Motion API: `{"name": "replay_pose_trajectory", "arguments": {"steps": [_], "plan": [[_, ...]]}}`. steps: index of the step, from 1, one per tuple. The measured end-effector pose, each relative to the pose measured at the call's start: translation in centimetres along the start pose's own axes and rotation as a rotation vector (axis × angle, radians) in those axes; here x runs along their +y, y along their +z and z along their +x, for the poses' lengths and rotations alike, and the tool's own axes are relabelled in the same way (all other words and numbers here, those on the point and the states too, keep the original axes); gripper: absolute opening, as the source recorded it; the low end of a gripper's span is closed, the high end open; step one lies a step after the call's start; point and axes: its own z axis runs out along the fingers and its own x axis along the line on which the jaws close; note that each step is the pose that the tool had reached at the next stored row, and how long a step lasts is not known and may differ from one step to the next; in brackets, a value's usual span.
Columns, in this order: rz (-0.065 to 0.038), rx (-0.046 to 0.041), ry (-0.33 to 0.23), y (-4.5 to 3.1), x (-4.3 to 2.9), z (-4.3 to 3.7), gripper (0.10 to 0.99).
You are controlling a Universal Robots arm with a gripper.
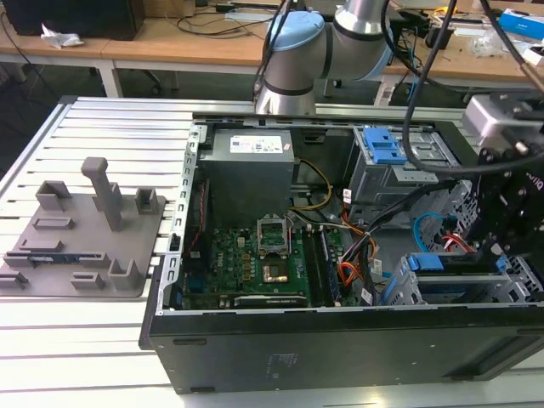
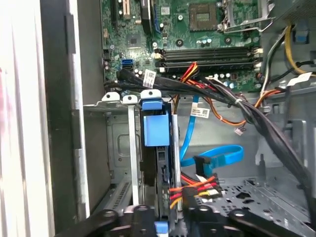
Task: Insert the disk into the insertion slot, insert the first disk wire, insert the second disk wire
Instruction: 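Insert the first disk wire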
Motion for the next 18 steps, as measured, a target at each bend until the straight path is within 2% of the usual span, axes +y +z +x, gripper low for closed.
{"name": "replay_pose_trajectory", "arguments": {"steps": [1,2,3,4,5,18], "plan": [[0.000,0.0007,0.000,-0.47,0.00,-0.05,0.416],[0.000,0.0017,0.000,-0.94,0.00,-0.11,0.416],[0.000,0.0026,0.000,-1.40,0.00,-0.17,0.475],[0.000,0.0045,0.000,-2.00,0.01,-0.28,0.475],[0.000,0.0066,0.000,-2.12,0.01,-0.39,0.541],[0.000,0.0082,0.000,-2.15,0.02,-0.46,0.541]]}}
